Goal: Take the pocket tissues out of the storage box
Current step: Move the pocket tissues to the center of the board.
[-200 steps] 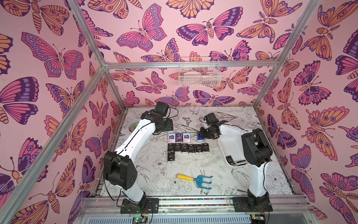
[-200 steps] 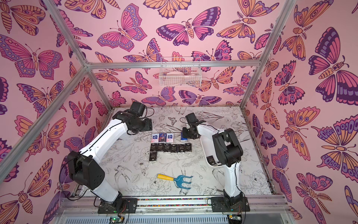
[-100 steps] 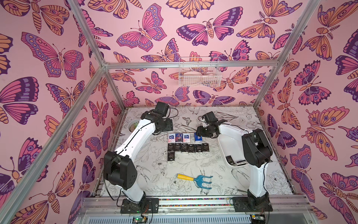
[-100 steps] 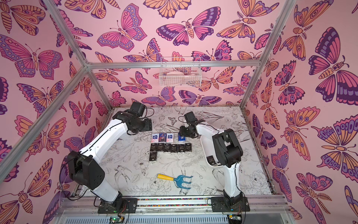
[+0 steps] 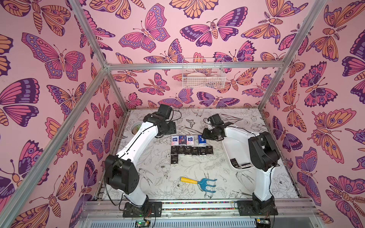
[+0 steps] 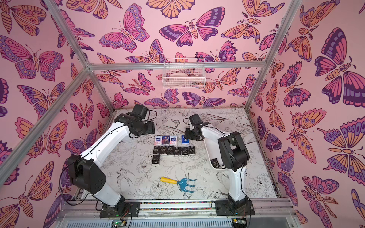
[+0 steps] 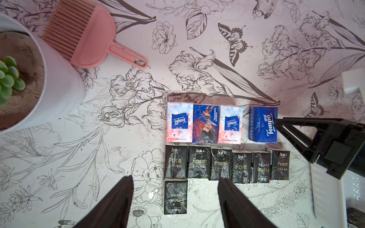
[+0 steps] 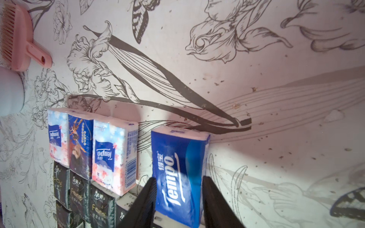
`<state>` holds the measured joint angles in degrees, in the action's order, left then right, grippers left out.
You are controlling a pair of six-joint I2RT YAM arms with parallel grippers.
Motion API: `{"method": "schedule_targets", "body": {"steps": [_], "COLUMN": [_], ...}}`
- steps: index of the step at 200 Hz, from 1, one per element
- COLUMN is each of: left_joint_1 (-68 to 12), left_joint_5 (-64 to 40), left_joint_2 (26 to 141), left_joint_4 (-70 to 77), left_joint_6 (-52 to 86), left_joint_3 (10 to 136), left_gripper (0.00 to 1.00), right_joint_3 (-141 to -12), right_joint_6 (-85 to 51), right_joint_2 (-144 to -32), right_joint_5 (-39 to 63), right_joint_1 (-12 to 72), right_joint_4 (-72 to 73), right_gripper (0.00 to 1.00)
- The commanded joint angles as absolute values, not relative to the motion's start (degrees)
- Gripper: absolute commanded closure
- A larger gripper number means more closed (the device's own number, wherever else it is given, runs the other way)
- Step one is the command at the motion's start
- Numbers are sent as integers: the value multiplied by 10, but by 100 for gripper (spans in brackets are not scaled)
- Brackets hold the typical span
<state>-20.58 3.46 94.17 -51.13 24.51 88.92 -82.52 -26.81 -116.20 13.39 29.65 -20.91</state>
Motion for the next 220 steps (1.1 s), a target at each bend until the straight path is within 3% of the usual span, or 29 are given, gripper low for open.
{"method": "schedule_targets", "body": {"steps": [1,220], "left_joint_1": [-203,-203], "left_joint_5": [40,39], "left_joint_2": [931,940], "left_joint_4": [-524,-524], "left_joint_6": [250,251], "left_joint_3": [876,884], "left_gripper": [27,27], "right_joint_3": [-825,-807], "right_joint_6": [-283,-364], "right_joint_2": [-1187,-1210], "right_joint_5": [140,182], "right_joint_1": [295,324], "right_joint_4": [-203,-140], "right_gripper": [60,63]}}
